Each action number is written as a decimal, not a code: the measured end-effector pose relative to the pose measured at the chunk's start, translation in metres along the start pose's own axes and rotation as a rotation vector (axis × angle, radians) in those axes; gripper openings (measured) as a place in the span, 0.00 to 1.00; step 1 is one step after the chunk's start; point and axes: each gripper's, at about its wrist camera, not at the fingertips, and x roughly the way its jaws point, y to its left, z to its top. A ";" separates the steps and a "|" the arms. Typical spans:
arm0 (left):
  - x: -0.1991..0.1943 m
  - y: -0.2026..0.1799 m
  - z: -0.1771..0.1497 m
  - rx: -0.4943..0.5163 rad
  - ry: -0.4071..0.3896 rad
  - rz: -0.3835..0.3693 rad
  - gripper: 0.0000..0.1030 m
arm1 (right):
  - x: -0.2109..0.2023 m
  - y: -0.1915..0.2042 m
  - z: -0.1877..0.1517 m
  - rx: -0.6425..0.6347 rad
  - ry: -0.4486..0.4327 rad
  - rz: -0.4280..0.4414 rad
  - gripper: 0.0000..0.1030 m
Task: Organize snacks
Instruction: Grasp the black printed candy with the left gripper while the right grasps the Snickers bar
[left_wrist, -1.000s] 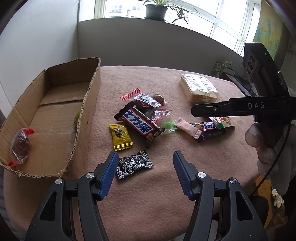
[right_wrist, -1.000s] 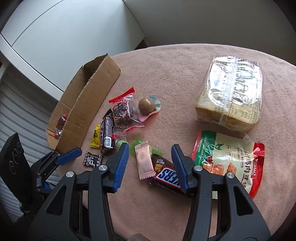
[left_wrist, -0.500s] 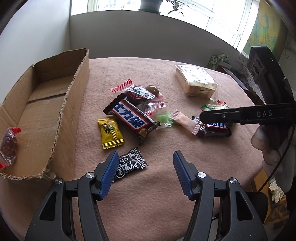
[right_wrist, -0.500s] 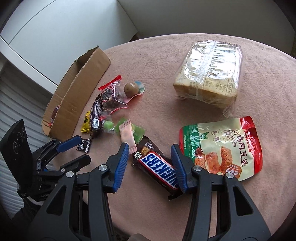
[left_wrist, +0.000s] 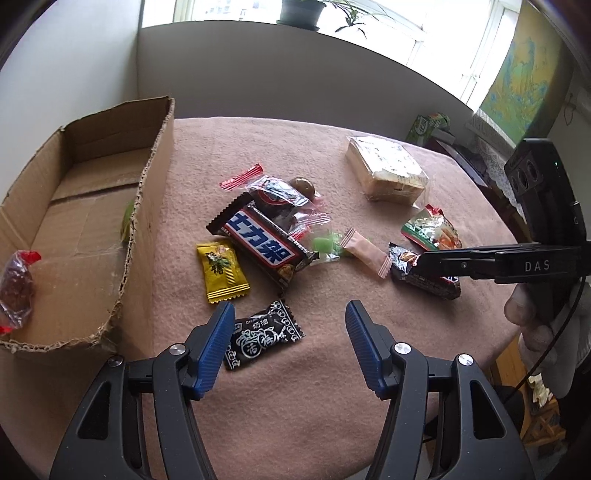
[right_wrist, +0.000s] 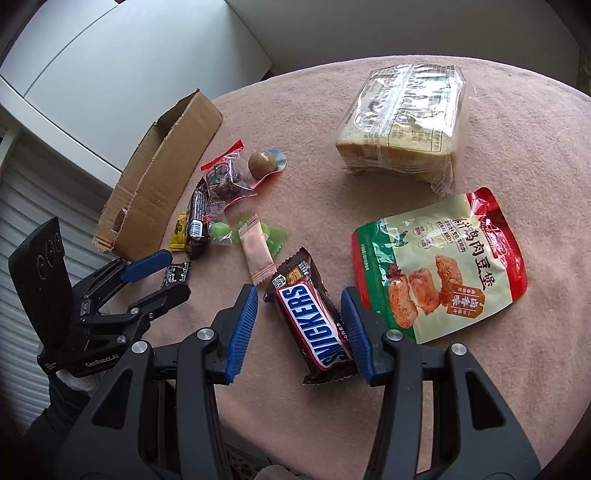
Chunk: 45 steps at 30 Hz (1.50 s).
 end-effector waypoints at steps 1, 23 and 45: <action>0.005 -0.003 0.002 0.020 0.012 0.018 0.59 | 0.000 0.001 -0.001 -0.003 -0.001 0.000 0.48; 0.003 -0.013 -0.015 0.040 0.044 0.031 0.59 | 0.006 0.023 -0.015 -0.108 0.002 -0.085 0.48; -0.007 -0.001 -0.027 -0.067 0.020 0.038 0.25 | 0.000 0.043 -0.032 -0.165 -0.052 -0.248 0.29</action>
